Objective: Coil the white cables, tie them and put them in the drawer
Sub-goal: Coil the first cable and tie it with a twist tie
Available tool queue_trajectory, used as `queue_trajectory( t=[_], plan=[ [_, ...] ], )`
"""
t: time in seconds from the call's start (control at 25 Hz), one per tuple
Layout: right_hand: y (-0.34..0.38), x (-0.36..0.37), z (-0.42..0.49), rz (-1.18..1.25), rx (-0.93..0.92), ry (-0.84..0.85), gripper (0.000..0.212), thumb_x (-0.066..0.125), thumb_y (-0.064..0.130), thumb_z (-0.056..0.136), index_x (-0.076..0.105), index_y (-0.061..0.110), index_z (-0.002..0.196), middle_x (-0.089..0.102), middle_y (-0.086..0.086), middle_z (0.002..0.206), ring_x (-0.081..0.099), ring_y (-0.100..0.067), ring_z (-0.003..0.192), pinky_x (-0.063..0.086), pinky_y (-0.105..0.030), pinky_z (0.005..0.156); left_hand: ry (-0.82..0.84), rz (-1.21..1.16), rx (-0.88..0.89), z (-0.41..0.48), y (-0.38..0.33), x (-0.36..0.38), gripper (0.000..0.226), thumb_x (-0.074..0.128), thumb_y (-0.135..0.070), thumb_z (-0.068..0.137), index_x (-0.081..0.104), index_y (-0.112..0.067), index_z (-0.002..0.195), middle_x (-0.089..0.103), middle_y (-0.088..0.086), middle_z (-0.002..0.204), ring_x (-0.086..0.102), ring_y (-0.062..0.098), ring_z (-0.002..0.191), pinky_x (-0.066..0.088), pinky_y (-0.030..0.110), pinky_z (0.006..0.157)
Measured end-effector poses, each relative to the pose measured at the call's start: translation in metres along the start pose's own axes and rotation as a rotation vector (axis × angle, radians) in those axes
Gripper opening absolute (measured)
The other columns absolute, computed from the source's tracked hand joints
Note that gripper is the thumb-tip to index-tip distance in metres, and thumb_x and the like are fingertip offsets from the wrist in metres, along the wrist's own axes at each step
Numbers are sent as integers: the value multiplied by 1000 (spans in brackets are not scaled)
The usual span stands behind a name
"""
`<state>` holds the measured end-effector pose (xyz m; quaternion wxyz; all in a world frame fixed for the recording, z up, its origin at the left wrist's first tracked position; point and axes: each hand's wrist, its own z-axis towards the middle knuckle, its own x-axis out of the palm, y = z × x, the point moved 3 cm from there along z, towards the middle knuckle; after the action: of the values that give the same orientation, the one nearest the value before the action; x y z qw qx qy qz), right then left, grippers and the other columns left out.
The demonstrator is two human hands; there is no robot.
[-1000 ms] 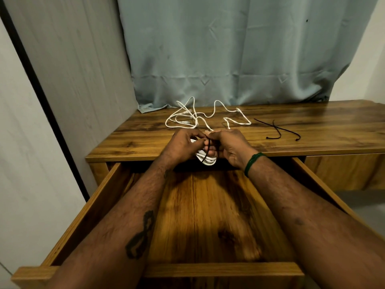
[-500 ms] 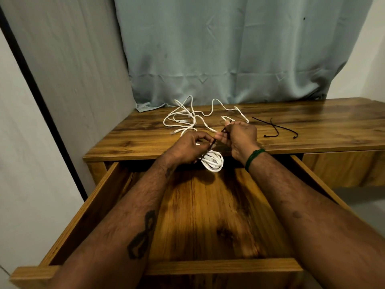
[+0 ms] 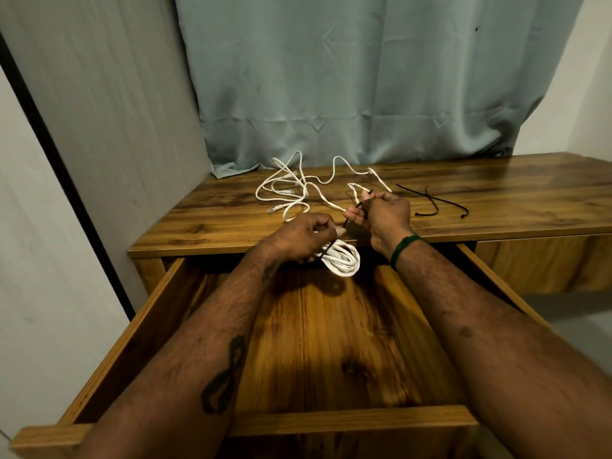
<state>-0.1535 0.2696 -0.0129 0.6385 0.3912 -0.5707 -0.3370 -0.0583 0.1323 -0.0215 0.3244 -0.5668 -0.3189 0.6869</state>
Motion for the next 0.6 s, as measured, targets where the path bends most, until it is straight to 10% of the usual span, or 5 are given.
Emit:
queue_trajectory(
  t=[0.2,0.36,0.6],
  plan=[
    [11,-9,16,23,-77,-54,12,60,3,97,53,6,87,58,-12,69,62,-16,45,55,-27,45,76,-210,-47,-3,-4,6,29,65,-21,98,57,-17,71,50,3,52,40,14,40,30,20,39],
    [10,-2,5,-223,125,289,16,64,26,96,63,11,89,66,-7,73,55,-18,56,46,-26,51,-69,-256,-17,-2,-9,2,25,66,-19,97,56,-15,74,49,3,54,41,13,41,31,20,40],
    [-6,20,-16,-432,-1,400,21,72,-1,85,64,6,67,65,-9,62,58,-16,54,51,-25,59,-130,-304,-57,2,5,-6,20,66,-17,95,58,-15,78,55,6,60,47,13,43,37,21,39]
  ],
)
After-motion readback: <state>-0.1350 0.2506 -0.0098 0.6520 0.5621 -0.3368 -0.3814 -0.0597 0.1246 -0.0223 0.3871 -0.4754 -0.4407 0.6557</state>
